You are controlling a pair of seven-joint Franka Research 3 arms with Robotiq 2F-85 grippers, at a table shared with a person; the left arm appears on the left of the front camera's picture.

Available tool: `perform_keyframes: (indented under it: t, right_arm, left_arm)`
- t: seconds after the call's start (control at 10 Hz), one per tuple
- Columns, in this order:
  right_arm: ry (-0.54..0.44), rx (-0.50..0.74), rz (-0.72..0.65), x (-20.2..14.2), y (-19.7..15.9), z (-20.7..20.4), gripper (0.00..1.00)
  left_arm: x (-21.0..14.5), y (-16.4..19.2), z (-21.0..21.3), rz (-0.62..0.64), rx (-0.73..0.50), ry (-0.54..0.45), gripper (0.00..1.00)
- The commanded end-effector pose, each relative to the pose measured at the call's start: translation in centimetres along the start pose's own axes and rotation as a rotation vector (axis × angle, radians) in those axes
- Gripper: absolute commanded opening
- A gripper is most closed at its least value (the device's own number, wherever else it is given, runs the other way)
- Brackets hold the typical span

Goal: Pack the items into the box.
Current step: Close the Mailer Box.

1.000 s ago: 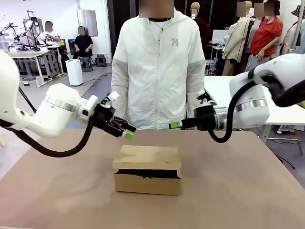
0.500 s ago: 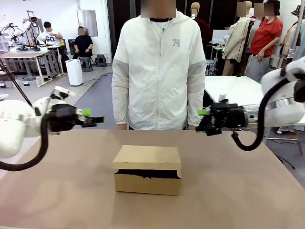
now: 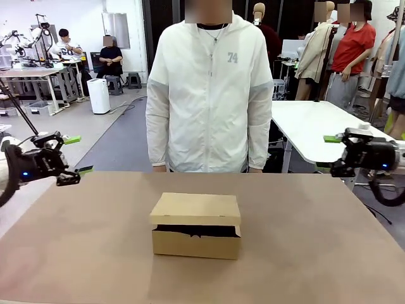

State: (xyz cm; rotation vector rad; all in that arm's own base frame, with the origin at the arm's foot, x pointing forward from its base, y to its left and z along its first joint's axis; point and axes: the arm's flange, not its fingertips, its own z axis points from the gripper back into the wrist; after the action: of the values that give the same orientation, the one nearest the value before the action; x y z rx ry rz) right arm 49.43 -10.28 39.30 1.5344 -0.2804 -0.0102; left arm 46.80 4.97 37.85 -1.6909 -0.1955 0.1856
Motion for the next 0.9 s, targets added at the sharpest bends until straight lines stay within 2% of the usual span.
perform_keyframes:
  t: [0.0,0.8]
  right_arm:
    - [0.04,0.01,0.008,-0.08,0.48,-2.0,1.0]
    - [0.04,0.01,0.008,-0.08,0.48,-2.0,1.0]
  left_arm:
    - [-0.13,0.25,-1.23,-0.139,-0.076,0.054,1.0]
    - [-0.13,0.25,-1.23,-0.139,-0.076,0.054,1.0]
